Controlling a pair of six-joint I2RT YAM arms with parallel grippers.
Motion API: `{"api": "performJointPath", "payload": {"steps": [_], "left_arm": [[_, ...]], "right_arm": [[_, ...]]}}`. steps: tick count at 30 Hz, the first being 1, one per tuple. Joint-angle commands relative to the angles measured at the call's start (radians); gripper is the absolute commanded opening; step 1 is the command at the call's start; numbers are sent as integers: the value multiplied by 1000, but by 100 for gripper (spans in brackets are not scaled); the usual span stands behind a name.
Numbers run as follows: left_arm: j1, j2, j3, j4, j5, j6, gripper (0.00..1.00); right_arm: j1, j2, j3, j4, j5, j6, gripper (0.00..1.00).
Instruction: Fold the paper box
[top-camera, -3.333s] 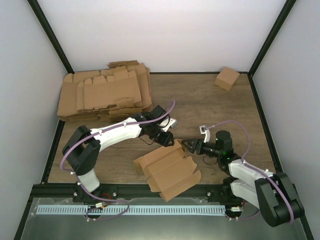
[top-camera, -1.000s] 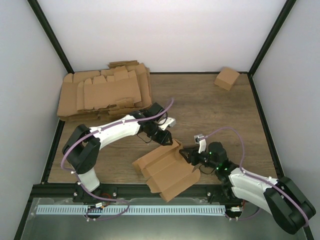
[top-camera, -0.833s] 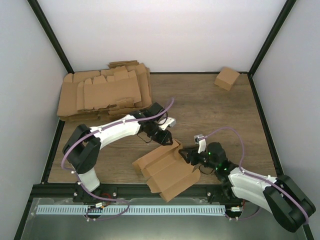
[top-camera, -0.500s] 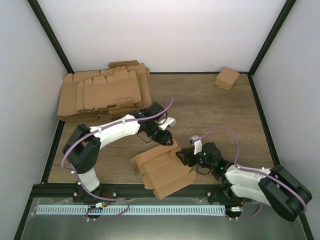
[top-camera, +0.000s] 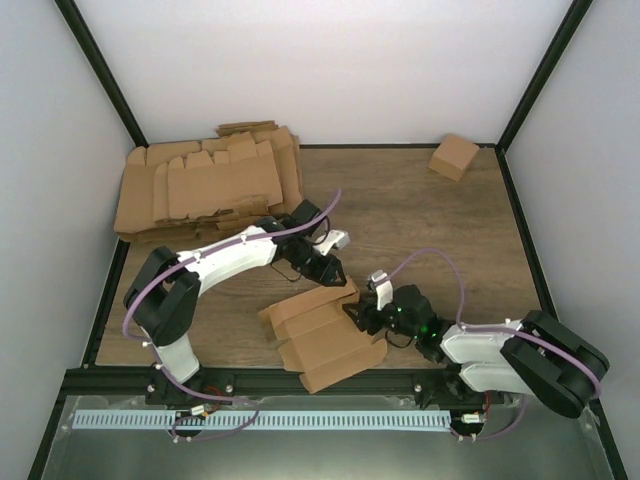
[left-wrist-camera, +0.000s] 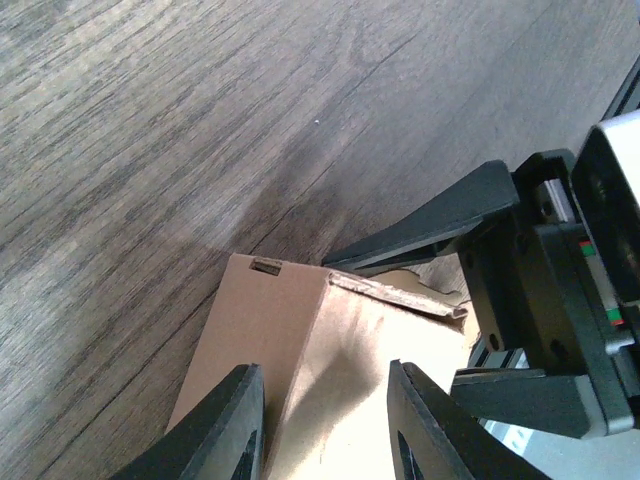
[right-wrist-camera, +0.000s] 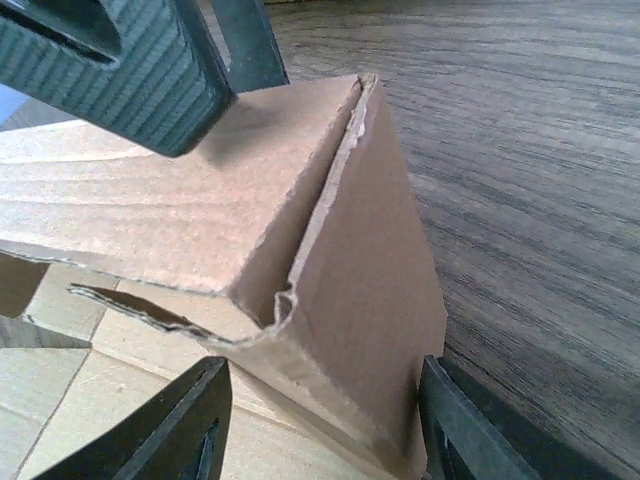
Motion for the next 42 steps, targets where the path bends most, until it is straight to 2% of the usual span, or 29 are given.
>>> {"api": "performJointPath", "payload": {"steps": [1,14,18,23,29,31,36,42], "left_arm": [[6,7,-10,25,39,7,37],[18,0,-39,40,72,-1,37],[19,-4,-41,42,81,-4,37],[20,-13,-54,50,83,-12,37],[20,-23,-82,73,88,-28,37],[21,-24,-87,78,89,-30,38],[21,-33,-100,85,86,-35,38],[21,-46,-104,80,69,-37,38]], "right_arm": [[37,61,47,98,105,-33,53],[53,136,80,153,262,-42,36],[93,176,101,156,331,-68,31],[132,209,115,149,449,-63,19],[132,231,142,95,574,-22,10],[132,247,155,81,589,-22,2],[134,249,147,95,570,-26,3],[134,244,141,108,518,-41,23]]}}
